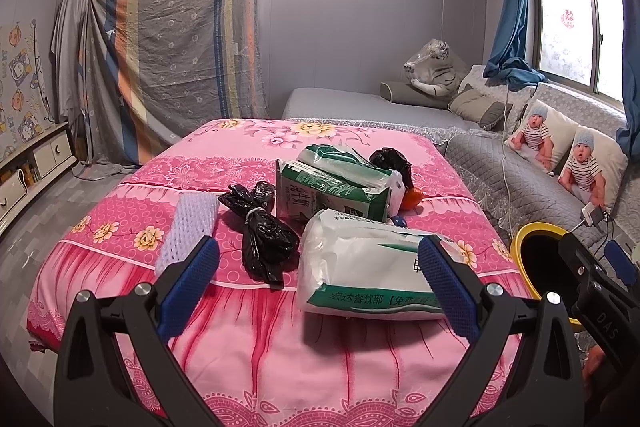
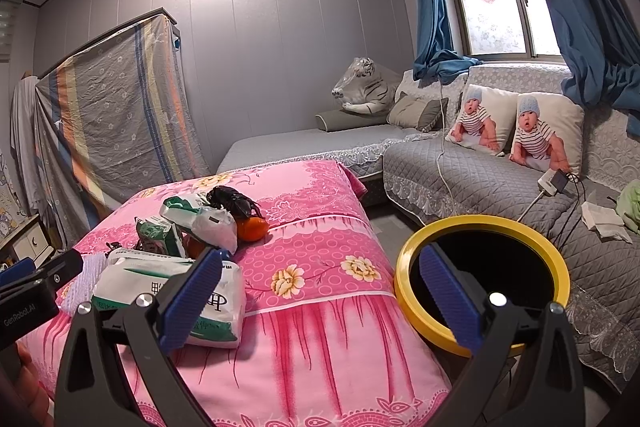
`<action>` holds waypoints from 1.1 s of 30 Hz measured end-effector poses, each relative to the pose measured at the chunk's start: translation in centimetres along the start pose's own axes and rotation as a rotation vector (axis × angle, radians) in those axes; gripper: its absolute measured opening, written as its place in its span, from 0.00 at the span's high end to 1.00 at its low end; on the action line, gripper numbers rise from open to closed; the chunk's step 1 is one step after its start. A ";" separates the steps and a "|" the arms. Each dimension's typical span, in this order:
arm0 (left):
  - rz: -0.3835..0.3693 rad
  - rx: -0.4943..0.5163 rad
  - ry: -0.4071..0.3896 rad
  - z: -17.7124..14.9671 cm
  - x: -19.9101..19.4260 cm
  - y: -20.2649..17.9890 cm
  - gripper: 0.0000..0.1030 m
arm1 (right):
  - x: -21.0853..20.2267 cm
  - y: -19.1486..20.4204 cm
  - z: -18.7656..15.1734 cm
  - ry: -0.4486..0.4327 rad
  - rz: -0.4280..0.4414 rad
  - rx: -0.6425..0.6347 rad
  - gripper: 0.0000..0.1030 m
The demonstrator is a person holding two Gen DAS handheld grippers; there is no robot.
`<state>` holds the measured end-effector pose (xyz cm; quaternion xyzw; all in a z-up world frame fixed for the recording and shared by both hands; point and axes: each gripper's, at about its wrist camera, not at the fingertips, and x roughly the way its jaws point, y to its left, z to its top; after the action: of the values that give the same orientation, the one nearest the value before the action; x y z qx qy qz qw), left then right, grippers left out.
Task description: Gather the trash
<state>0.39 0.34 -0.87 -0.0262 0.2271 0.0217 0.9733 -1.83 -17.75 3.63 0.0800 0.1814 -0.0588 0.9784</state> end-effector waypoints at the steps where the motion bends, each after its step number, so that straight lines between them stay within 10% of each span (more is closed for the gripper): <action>1: 0.000 0.000 0.000 0.0 0.0 0.0 0.08 | 0.0 0.0 0.0 0.001 0.000 0.000 0.07; 33: -0.091 0.016 0.020 -0.3 0.1 -0.6 0.08 | 0.0 -1.5 1.3 -0.022 -0.009 0.059 0.07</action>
<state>0.37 -0.25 -1.14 -0.0288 0.2357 -0.0247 0.9711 -1.59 -19.48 4.56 0.1074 0.1693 -0.0695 0.9772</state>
